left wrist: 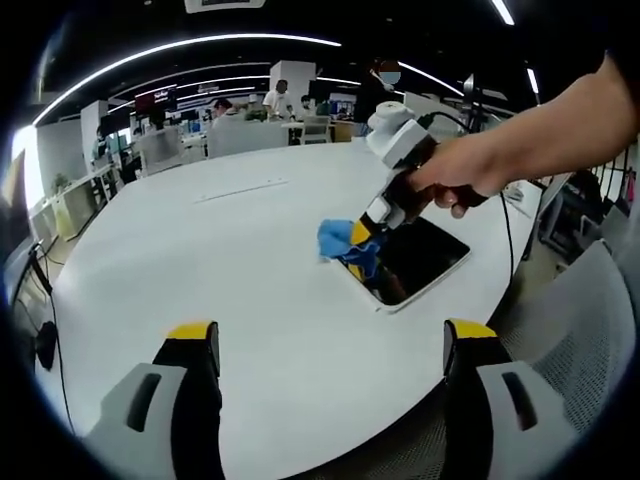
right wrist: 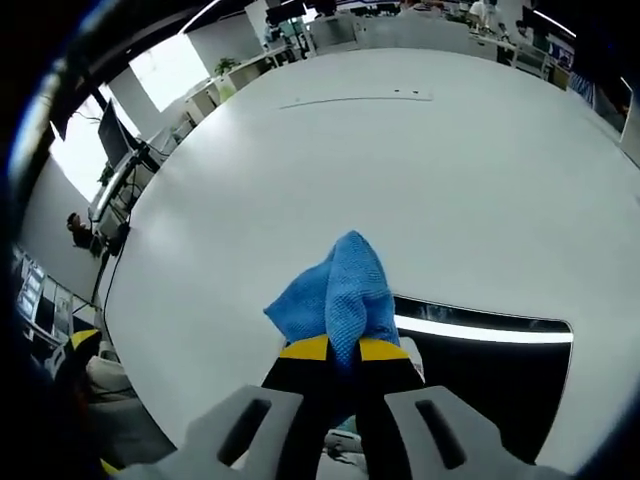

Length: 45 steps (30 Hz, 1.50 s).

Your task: Wipe the mirror surface with the cleaning cloth until all visible marks leave the cleaned area.

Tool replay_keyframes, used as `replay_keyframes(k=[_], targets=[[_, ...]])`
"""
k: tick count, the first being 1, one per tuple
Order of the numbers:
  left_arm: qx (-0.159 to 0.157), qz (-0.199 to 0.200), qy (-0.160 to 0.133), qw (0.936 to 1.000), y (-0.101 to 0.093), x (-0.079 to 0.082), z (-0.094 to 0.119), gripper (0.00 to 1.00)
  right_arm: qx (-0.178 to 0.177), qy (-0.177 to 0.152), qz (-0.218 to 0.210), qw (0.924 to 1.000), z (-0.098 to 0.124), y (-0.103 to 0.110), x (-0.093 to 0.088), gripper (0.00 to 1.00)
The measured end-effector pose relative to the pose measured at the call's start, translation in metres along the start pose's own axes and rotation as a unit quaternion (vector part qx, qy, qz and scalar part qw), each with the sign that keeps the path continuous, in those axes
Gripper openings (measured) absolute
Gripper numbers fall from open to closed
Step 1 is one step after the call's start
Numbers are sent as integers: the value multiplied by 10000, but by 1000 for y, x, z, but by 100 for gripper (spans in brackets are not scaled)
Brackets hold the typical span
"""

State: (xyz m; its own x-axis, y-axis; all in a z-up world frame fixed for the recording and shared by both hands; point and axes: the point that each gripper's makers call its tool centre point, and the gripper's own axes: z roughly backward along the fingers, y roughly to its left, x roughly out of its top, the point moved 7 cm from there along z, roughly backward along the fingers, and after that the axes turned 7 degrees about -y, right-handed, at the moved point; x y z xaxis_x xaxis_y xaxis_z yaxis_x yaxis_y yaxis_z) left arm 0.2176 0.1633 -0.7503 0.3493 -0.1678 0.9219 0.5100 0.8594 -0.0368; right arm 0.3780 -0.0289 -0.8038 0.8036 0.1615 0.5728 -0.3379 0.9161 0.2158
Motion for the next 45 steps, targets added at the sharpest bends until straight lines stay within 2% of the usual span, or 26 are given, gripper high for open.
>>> replay_keyframes(k=[12, 29, 45], targets=[[8, -19, 10, 10000, -1, 0, -1, 91, 104, 56, -93, 9999, 1, 2, -10, 3], [-43, 2, 6, 10000, -5, 0, 0, 92, 260, 120, -193, 9994, 20, 13, -37, 3], [-32, -9, 17, 10000, -6, 0, 0, 91, 267, 177, 68, 9995, 23, 19, -41, 3]])
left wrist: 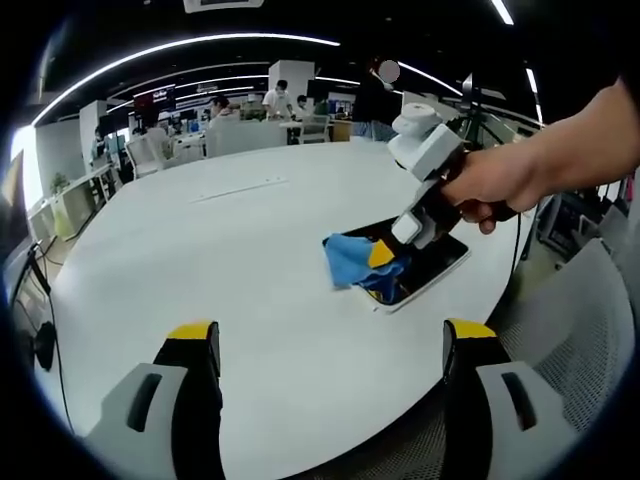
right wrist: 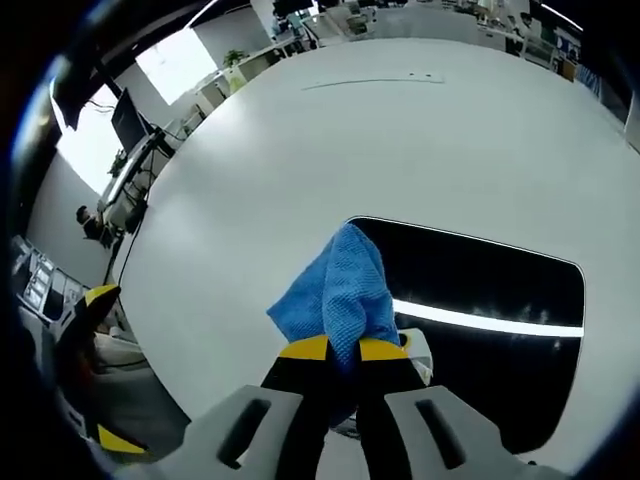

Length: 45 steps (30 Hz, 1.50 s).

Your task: Wipe the mirror surface with the cleaning cloth until all visible marks leave the cleaned area.

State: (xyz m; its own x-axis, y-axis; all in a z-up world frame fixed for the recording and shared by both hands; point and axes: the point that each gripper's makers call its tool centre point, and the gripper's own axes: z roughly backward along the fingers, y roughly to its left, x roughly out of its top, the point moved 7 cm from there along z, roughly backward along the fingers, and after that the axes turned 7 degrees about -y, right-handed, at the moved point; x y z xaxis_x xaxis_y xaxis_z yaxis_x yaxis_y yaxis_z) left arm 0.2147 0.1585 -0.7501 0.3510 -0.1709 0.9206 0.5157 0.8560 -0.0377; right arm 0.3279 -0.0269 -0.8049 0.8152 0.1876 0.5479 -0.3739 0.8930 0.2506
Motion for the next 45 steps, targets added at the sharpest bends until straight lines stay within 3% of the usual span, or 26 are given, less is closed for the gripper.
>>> replay_keyframes(k=[2, 4, 8, 45], targets=[[4, -6, 1, 10000, 0, 0, 0, 91, 180, -69, 265, 9995, 1, -1, -2, 3], [12, -13, 8, 10000, 0, 0, 0, 91, 175, -82, -52, 9998, 2, -6, -1, 3], [0, -27, 13, 10000, 0, 0, 0, 91, 61, -133, -143, 9998, 5, -16, -1, 3], [-4, -60, 13, 10000, -1, 0, -2, 93, -467, -298, -376, 9978, 40, -94, -17, 3]])
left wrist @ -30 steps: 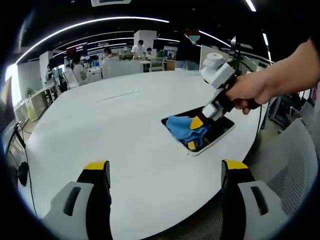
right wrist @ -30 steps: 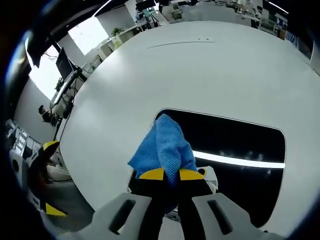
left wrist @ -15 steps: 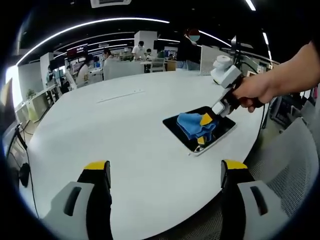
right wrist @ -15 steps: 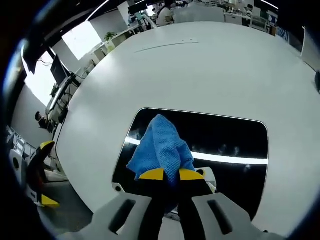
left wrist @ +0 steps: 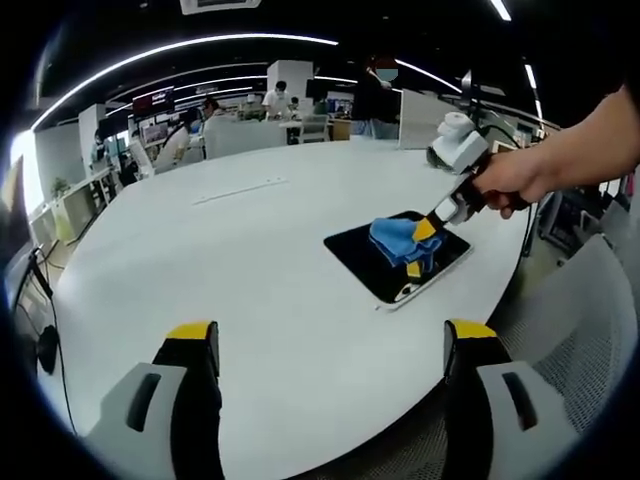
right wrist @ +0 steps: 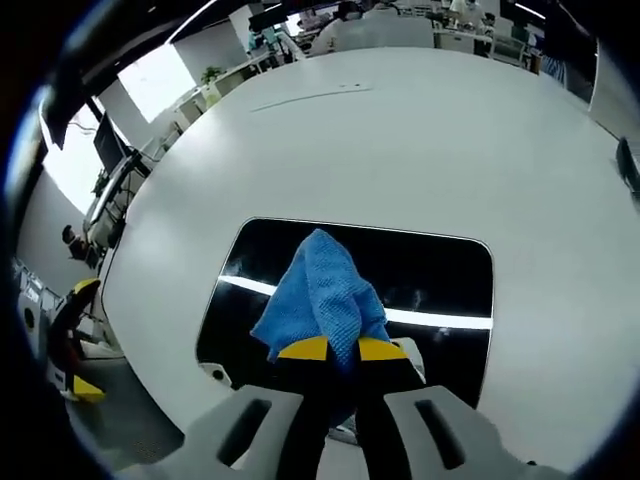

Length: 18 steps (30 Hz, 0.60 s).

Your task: Wipe the mirror surface with the cleaning cloth until all visible marks leave the cleaned area.

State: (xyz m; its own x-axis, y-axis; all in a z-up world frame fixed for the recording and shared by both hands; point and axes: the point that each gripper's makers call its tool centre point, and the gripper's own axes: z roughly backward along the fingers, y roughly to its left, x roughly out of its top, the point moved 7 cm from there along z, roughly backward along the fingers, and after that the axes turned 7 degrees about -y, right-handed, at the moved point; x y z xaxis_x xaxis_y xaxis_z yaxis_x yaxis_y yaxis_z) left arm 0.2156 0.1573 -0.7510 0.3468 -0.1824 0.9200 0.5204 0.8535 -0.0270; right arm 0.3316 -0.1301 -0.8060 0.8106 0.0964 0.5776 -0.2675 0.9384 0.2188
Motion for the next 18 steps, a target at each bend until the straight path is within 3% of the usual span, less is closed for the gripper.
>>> replay_keyframes(k=[8, 18], targets=[[-104, 96, -67, 9999, -2, 0, -1, 99, -87, -36, -88, 9999, 6, -16, -3, 3], [-285, 272, -113, 9992, -7, 2, -1, 99, -282, -95, -202, 9994, 18, -47, -8, 3]])
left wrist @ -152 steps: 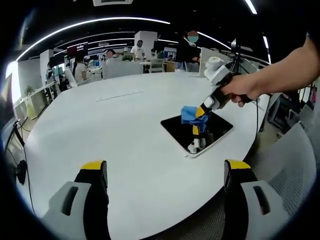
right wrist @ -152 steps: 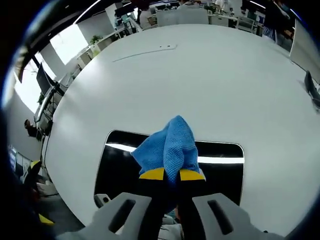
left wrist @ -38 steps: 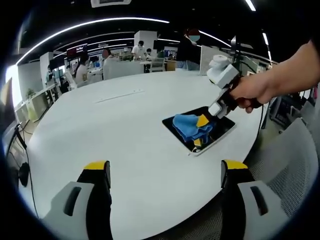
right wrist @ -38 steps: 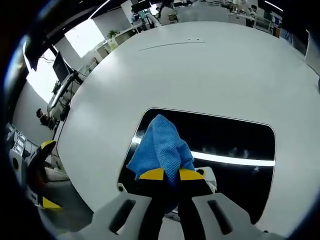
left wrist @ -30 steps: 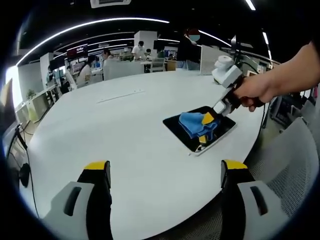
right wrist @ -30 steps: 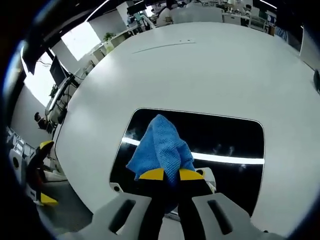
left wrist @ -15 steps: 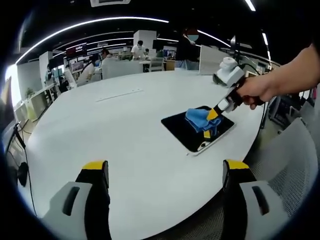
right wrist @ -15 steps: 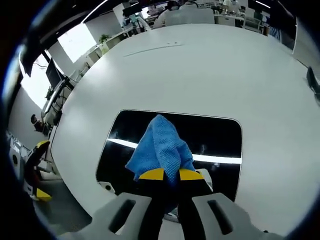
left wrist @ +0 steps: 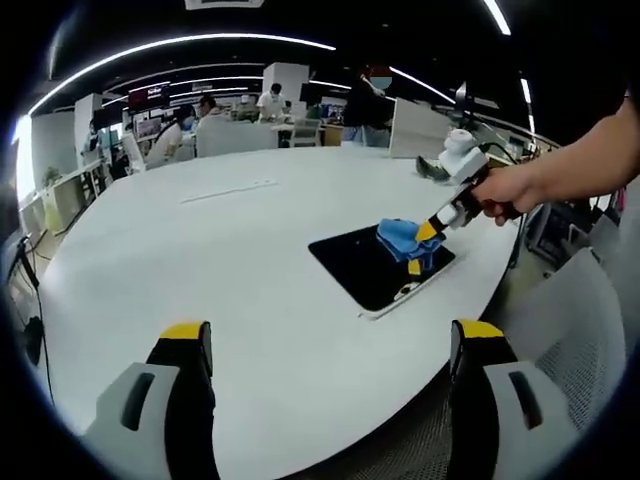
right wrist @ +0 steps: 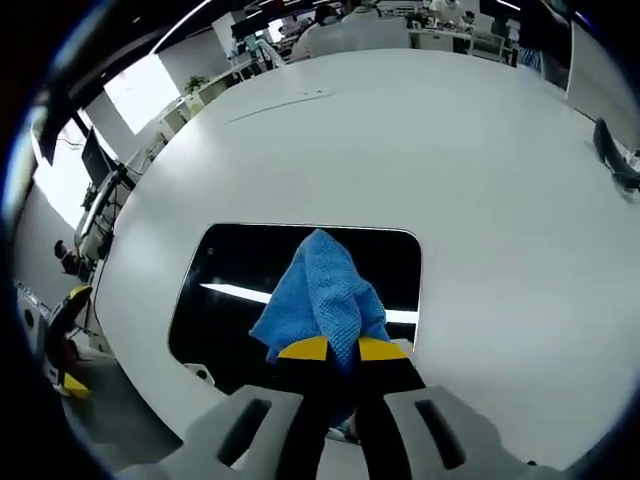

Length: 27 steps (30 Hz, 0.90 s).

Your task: Wipe the mirror surface with the cleaning cloth until all visible marks leave the cleaned area.

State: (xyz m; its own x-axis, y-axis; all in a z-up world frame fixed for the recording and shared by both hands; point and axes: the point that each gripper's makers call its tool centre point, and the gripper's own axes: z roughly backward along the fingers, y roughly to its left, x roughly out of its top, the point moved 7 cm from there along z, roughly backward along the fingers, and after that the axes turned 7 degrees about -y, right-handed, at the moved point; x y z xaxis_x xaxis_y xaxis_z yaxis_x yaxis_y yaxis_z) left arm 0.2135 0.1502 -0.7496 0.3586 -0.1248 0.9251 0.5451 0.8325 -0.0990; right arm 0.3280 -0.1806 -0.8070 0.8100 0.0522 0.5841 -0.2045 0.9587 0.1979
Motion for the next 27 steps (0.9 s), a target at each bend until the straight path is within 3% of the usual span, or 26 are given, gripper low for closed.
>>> replay_keyframes(k=[12, 20, 27], targets=[[-83, 29, 85, 9999, -2, -2, -1, 99, -148, 1, 108, 9998, 6, -18, -2, 3], [19, -99, -25, 9999, -1, 0, 1, 99, -354, 34, 41, 9994, 12, -34, -7, 3], [14, -100, 31, 9999, -1, -2, 0, 98, -338, -26, 198, 9992, 12, -28, -2, 3]])
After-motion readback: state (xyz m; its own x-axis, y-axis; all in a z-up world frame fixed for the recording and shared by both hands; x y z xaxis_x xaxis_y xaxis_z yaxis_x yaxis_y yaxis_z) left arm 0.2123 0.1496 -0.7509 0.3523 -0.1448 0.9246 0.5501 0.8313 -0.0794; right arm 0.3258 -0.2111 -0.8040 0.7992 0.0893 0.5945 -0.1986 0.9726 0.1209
